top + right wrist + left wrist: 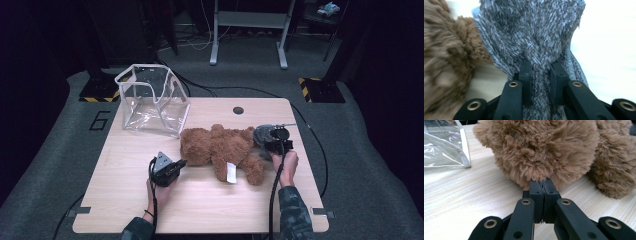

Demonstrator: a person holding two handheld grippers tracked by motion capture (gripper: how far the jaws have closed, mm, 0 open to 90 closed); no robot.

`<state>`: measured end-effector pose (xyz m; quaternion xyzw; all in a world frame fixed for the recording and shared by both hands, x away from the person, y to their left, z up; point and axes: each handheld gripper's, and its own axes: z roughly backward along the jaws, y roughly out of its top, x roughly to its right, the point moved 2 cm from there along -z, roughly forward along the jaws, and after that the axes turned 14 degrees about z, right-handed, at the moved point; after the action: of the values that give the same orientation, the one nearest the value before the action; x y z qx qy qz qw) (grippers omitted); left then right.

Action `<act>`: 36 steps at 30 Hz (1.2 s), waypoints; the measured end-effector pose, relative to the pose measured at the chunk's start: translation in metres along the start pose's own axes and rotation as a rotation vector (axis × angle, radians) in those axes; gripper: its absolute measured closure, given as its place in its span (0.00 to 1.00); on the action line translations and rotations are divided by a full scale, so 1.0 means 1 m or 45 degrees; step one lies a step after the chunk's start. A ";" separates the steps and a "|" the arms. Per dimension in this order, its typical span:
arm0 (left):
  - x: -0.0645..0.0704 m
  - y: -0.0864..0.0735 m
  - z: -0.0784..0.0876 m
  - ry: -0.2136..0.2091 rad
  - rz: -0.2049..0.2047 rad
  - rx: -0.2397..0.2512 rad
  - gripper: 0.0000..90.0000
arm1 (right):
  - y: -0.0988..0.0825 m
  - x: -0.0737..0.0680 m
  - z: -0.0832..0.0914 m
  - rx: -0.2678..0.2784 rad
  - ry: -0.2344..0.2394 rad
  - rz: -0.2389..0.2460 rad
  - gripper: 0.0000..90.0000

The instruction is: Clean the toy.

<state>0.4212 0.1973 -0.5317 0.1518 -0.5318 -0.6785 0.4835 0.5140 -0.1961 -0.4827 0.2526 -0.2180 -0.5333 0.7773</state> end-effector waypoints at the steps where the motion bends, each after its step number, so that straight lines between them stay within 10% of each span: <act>1: 0.000 0.000 0.000 0.000 0.000 0.000 0.98 | -0.001 0.001 0.010 0.036 0.009 0.004 0.83; 8: 0.000 0.000 0.000 0.005 -0.005 -0.002 0.98 | 0.006 -0.023 0.062 0.192 0.123 0.112 0.83; 15: 0.000 0.000 0.000 0.005 -0.003 -0.001 0.98 | 0.001 -0.056 0.043 0.111 0.168 0.205 0.83; 21: 0.000 0.000 0.000 0.003 -0.002 0.000 0.98 | -0.015 -0.052 0.029 0.023 0.110 0.232 0.83; 28: 0.000 0.000 0.000 0.002 -0.006 -0.003 0.98 | -0.004 -0.066 0.074 0.180 0.108 0.318 0.83; 36: 0.001 0.000 0.000 -0.002 -0.010 -0.005 0.98 | -0.012 -0.083 0.048 0.109 0.097 0.368 0.83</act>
<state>0.4205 0.1967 -0.5315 0.1524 -0.5301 -0.6817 0.4808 0.4488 -0.1294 -0.4588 0.2715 -0.2449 -0.3962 0.8422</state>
